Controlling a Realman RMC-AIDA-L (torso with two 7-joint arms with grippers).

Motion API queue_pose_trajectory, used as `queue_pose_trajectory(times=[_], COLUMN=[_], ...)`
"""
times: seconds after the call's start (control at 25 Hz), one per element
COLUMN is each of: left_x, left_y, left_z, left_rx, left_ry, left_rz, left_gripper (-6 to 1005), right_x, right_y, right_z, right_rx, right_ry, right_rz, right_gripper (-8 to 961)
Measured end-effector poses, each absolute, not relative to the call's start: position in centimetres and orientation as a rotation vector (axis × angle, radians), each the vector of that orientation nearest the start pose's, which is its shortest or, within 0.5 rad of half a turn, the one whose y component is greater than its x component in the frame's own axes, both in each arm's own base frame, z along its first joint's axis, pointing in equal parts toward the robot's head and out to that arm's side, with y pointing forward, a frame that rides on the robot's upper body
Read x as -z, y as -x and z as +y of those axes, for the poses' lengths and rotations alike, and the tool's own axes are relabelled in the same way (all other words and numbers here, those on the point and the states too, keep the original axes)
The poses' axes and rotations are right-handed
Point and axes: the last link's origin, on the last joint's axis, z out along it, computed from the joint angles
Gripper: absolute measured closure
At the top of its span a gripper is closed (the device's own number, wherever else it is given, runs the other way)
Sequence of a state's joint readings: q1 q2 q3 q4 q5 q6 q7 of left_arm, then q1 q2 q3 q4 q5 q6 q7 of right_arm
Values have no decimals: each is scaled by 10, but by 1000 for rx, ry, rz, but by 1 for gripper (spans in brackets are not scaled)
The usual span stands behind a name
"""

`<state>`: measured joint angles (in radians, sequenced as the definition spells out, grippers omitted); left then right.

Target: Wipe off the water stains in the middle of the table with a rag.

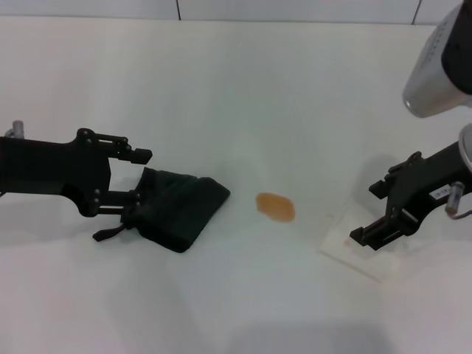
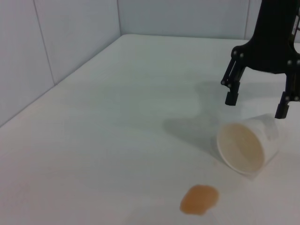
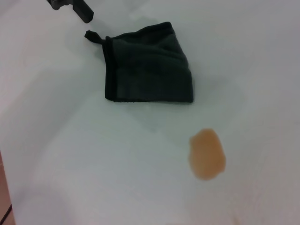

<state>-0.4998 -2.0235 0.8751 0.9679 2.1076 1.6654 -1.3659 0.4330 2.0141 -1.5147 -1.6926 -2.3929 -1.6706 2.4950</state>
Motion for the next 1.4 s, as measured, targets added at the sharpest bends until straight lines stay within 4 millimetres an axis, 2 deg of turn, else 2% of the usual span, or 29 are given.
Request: queue_pose_trajectory(times=[0.36,1.4], left_x=[-37,-37], left_y=[248,248], left_z=[332,333], left_rx=[288,283], left_ry=[2924,2915], left_rz=[-156,-141], left_gripper=[374,375], right_x=[-8,4], right_y=[-163,-179], right_z=[304,304], right_rx=[429,466], right_ry=[2775,2762], right_rz=[665,743], right_gripper=[161,178])
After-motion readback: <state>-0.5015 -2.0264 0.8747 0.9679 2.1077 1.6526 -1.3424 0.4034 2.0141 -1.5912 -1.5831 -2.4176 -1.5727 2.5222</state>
